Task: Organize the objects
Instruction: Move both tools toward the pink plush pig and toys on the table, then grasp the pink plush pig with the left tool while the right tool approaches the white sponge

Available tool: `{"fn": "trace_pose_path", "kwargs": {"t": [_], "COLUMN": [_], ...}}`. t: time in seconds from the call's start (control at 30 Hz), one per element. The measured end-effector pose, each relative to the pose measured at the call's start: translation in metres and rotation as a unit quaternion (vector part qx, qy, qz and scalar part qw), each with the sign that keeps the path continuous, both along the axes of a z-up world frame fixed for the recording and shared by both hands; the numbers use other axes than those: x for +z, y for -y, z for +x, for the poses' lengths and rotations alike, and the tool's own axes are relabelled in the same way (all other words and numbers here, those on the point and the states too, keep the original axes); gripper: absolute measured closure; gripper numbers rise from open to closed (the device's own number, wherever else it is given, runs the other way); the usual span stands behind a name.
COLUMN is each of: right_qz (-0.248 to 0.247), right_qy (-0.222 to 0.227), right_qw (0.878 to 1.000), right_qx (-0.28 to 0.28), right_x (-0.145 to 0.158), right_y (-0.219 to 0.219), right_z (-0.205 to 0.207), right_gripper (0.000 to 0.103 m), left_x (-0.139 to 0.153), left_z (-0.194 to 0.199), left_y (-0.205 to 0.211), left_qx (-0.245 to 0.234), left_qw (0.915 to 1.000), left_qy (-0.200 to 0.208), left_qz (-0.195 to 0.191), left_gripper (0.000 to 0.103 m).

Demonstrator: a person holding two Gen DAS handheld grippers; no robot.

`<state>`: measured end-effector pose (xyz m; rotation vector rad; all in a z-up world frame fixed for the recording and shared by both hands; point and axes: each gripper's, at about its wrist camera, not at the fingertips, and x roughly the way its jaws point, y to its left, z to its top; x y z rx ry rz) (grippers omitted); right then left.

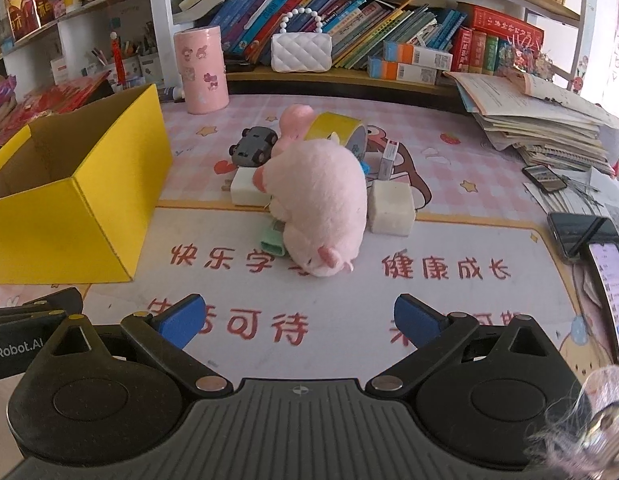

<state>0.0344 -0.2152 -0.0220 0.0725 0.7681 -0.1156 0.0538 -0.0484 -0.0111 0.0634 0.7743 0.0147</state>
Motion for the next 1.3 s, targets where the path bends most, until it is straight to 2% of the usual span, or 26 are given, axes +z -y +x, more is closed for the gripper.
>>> {"fn": "trace_pose_path", "kwargs": {"t": [0.37,0.5,0.67,0.87,1.07,1.3], "right_qz": [0.000,0.005,0.013,0.039,0.059,0.057], "right_qy": [0.010,0.017,0.027,0.047,0.079,0.093], "right_qw": [1.000,1.000,0.999,0.998,0.995,0.994], "right_qx": [0.005,0.009,0.020,0.023,0.007,-0.025], "right_x": [0.002,0.004,0.006,0.011,0.019,0.023], "right_y": [0.043,0.059,0.080,0.109,0.137,0.168], "right_z": [0.019,0.024,0.031,0.036,0.039,0.044], "right_gripper": [0.007,0.009,0.021,0.036,0.038,0.038], "left_x": [-0.003,-0.004,-0.005,-0.003,-0.003,-0.007], "left_z": [0.013,0.017,0.023,0.029,0.042,0.064], "left_y": [0.042,0.055,0.078,0.110,0.140,0.167], "left_qx": [-0.011,-0.009,-0.017,-0.043,-0.073,-0.080], "left_qw": [0.9998,0.9994,0.9992,0.9989,0.9971,0.9961], "left_qy": [-0.002,-0.011,-0.019,-0.004,0.015,0.027], "left_qz": [-0.015,-0.032,-0.030,-0.019,-0.014,-0.025], "left_gripper": [0.000,0.000,0.001,0.005,0.008,0.011]}}
